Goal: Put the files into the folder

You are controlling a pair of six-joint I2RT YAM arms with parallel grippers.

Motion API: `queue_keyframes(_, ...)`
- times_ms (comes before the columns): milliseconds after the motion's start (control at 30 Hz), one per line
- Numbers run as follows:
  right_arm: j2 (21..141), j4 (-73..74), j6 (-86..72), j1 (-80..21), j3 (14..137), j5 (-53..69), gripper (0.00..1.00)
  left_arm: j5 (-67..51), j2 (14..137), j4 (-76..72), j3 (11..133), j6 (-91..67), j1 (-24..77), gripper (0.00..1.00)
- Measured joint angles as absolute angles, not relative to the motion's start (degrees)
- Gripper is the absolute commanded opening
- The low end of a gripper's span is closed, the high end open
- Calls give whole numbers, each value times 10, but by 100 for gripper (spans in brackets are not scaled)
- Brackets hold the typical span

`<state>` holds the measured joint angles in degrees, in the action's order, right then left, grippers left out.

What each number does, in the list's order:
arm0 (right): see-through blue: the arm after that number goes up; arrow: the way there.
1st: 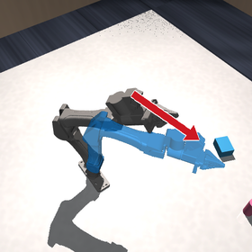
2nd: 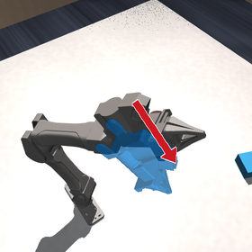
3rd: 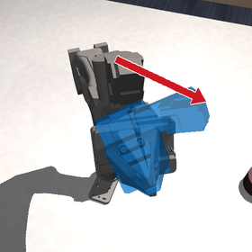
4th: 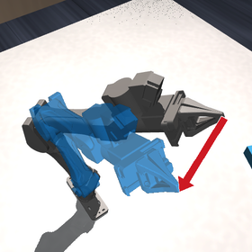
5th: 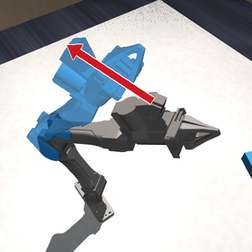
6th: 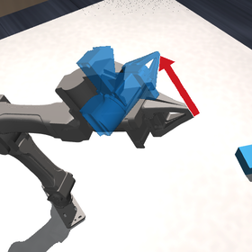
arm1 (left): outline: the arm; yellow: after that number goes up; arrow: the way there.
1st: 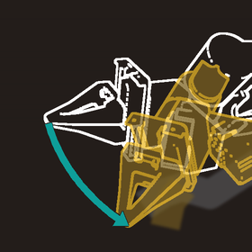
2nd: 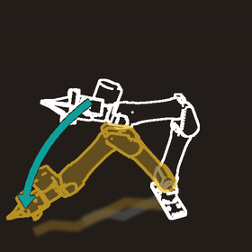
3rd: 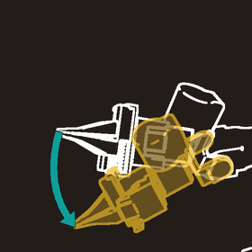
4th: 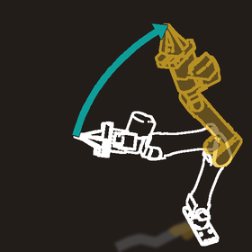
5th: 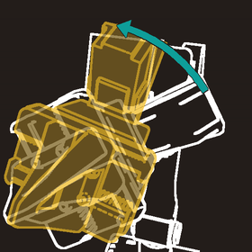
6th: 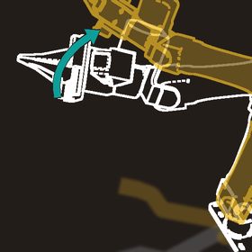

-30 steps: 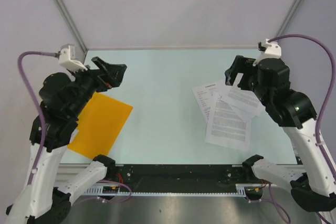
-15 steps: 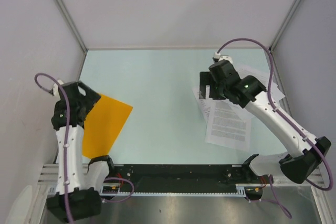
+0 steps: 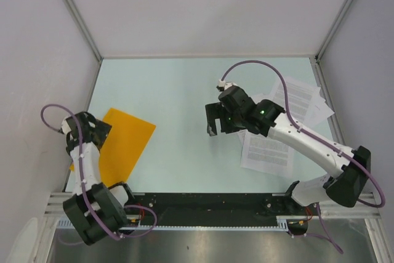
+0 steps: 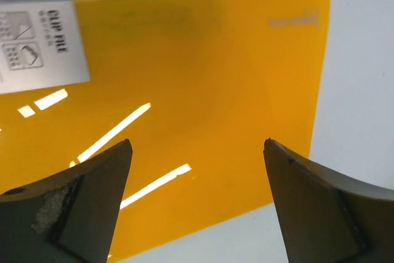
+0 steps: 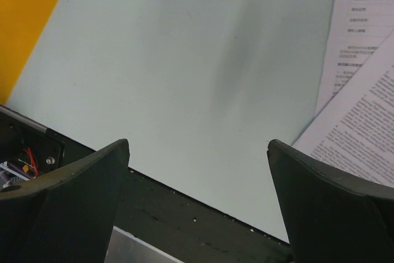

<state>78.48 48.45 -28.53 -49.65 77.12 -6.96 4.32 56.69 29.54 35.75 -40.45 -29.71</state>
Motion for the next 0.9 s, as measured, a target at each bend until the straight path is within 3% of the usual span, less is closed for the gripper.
queue_keyframes(300, 842, 435, -303, -529, 766, -5, 100, 3, 793, 225, 572, -235, -282, 93)
queue_keyframes(467, 842, 423, -314, -540, 765, 32, 100, 4, 914, 227, 648, -193, -281, 82)
queue_keyframes(767, 843, 420, -329, -566, 765, 35, 100, 43, 1069, 277, 724, -199, -273, 82)
queue_keyframes(900, 865, 401, -337, -578, 765, 36, 100, 57, 1067, 288, 723, -211, -257, 89)
